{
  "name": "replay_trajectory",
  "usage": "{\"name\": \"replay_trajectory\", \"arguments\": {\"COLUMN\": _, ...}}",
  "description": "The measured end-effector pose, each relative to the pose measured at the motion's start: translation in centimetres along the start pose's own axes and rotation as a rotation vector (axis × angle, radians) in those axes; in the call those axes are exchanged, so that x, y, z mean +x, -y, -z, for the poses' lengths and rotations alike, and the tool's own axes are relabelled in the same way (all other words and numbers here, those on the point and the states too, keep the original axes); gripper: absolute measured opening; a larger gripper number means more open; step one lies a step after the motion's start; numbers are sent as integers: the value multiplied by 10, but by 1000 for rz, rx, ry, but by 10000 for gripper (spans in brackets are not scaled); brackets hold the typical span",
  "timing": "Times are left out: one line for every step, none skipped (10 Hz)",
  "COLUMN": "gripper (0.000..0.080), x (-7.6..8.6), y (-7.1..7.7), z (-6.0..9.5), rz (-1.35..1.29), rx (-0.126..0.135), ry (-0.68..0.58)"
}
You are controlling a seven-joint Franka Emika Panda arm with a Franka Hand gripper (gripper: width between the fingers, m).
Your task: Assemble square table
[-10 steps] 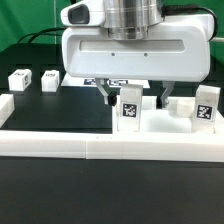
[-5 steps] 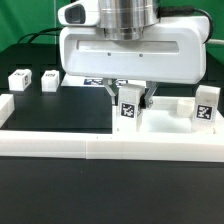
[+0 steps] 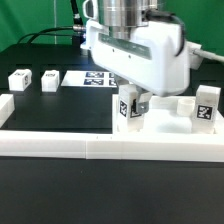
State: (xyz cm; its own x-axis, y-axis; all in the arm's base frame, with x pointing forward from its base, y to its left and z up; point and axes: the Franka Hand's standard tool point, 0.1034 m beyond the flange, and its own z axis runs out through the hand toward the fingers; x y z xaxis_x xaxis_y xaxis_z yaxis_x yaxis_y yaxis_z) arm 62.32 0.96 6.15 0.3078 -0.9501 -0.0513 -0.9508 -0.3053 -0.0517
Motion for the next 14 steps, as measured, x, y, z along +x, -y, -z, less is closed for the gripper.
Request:
{"name": "replay_trajectory", "arguments": {"gripper": 290, "x": 0, "y": 0, "z": 0, "rz": -189, "rx": 12, "ry": -3}}
{"name": "replay_trajectory", "arguments": {"gripper": 290, "x": 0, "y": 0, "z": 0, "rz": -250, "rx": 16, "ry": -10}}
{"name": "replay_trajectory", "arguments": {"gripper": 290, "x": 1, "y": 0, "z": 0, "rz": -309, "rx": 17, "ry": -10}}
{"name": "replay_trajectory", "arguments": {"gripper": 290, "x": 1, "y": 0, "z": 0, "rz": -374, "rx": 18, "ry": -10}}
{"name": "replay_trajectory", "arguments": {"gripper": 290, "x": 1, "y": 1, "z": 0, "rz": -414, "rx": 19, "ry": -10}}
{"name": "replay_trajectory", "arguments": {"gripper": 290, "x": 1, "y": 1, "z": 0, "rz": -491, "rx": 20, "ry": -9}}
{"name": "replay_trajectory", "arguments": {"gripper": 290, "x": 2, "y": 0, "z": 0, "rz": -538, "rx": 20, "ry": -9}}
{"name": "replay_trajectory", "arguments": {"gripper": 290, "x": 4, "y": -2, "z": 0, "rz": -703, "rx": 15, "ry": -12}}
{"name": "replay_trajectory", "arguments": {"gripper": 294, "x": 5, "y": -5, "z": 0, "rz": -792, "rx": 13, "ry": -18}}
{"name": "replay_trajectory", "arguments": {"gripper": 294, "x": 5, "y": -6, "z": 0, "rz": -818, "rx": 10, "ry": -25}}
{"name": "replay_trajectory", "arguments": {"gripper": 303, "x": 6, "y": -8, "z": 0, "rz": -877, "rx": 8, "ry": -35}}
{"name": "replay_trajectory", "arguments": {"gripper": 307, "x": 6, "y": -10, "z": 0, "rz": -888, "rx": 7, "ry": -43}}
{"name": "replay_trajectory", "arguments": {"gripper": 307, "x": 7, "y": -11, "z": 0, "rz": -886, "rx": 6, "ry": -49}}
{"name": "replay_trajectory", "arguments": {"gripper": 307, "x": 7, "y": -11, "z": 0, "rz": -860, "rx": 5, "ry": -50}}
